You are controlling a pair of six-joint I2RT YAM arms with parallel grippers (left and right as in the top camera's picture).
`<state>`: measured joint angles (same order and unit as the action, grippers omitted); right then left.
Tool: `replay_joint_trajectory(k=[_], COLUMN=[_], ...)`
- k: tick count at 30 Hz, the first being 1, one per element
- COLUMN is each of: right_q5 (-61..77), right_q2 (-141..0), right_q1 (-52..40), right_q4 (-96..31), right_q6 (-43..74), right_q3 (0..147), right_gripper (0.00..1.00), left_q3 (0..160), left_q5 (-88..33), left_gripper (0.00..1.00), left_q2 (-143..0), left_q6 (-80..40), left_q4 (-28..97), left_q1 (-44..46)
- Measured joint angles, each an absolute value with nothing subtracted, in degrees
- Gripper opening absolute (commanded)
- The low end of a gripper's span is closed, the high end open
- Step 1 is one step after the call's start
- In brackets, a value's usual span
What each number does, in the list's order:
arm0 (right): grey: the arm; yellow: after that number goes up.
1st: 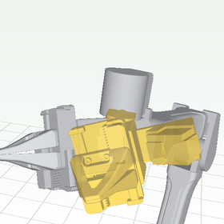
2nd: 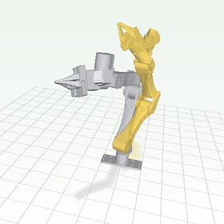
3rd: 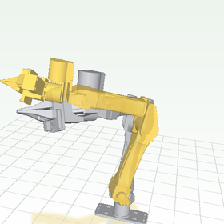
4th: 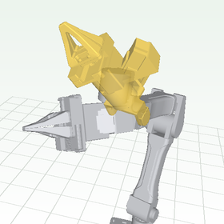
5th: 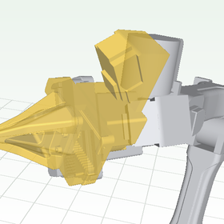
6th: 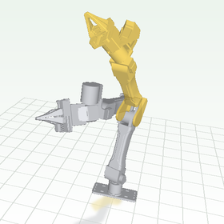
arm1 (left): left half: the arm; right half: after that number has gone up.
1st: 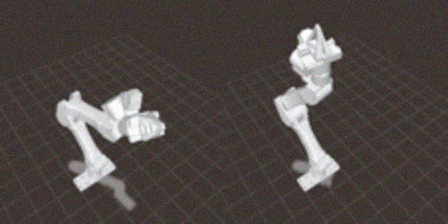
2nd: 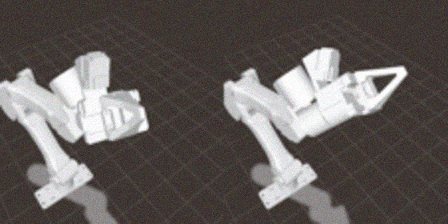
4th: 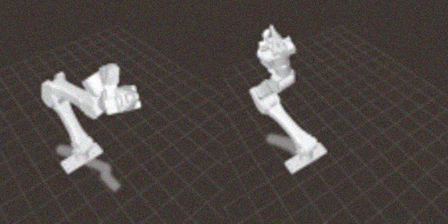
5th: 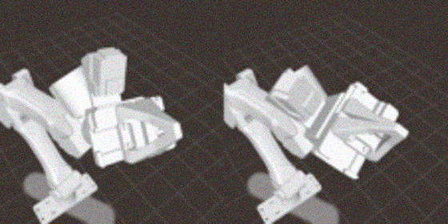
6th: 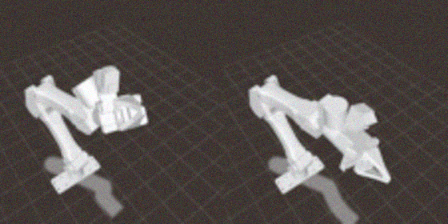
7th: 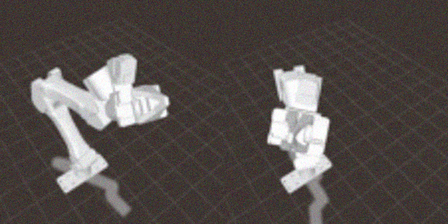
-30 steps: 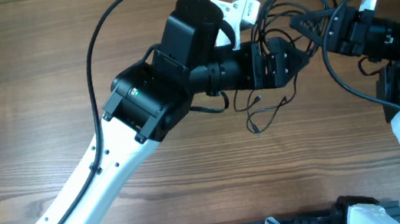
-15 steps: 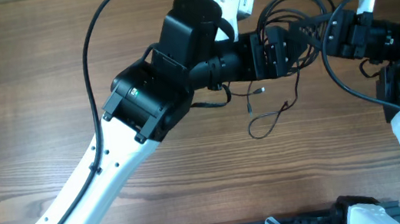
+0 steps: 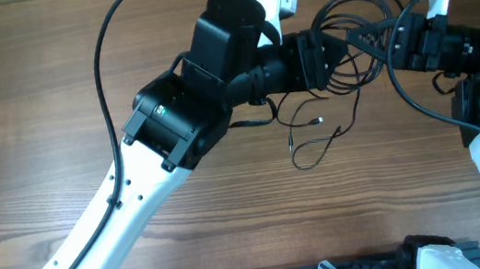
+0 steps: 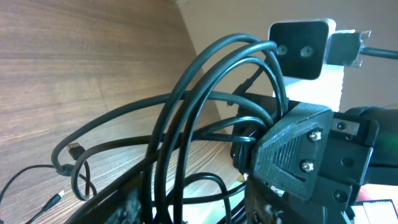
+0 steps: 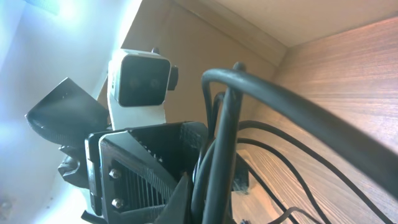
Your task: Untangle cables
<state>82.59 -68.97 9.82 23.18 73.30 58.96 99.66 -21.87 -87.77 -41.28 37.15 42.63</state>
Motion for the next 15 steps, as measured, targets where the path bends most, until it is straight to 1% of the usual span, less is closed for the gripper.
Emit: replay_joint_trajectory(k=[1,3,6,9,15], right_q5=[82.59,82.72,82.72,82.74,82.74], right_q2=[-68.97,-68.97,-68.97,-68.97,-68.97], right_q1=[9.82,9.82,9.82,9.82,9.82], right_q4=[23.18,23.18,23.18,23.18,23.18], right_q6=[73.30,73.30,73.30,73.30,73.28], right_q3=[58.96,58.96,58.96,58.96,58.98], right_gripper=[0.04,0.04,0.04,0.04,0.06], left_q3=[99.66,99.66,99.66,99.66,99.66], left_q5=[-21.85,-21.82,-21.65,-21.45,-21.43], left_gripper=[0.39,0.34,0.18,0.05,0.04], left_q2=[-87.77,-87.77,-87.77,-87.77,-87.77], left_q6=[-41.25,-41.17,-41.28,-41.19,-41.23], left_q4=[36.99,36.82,36.77,36.73,36.42], left_q1=[42.63,42.63,42.63,42.63,42.63])
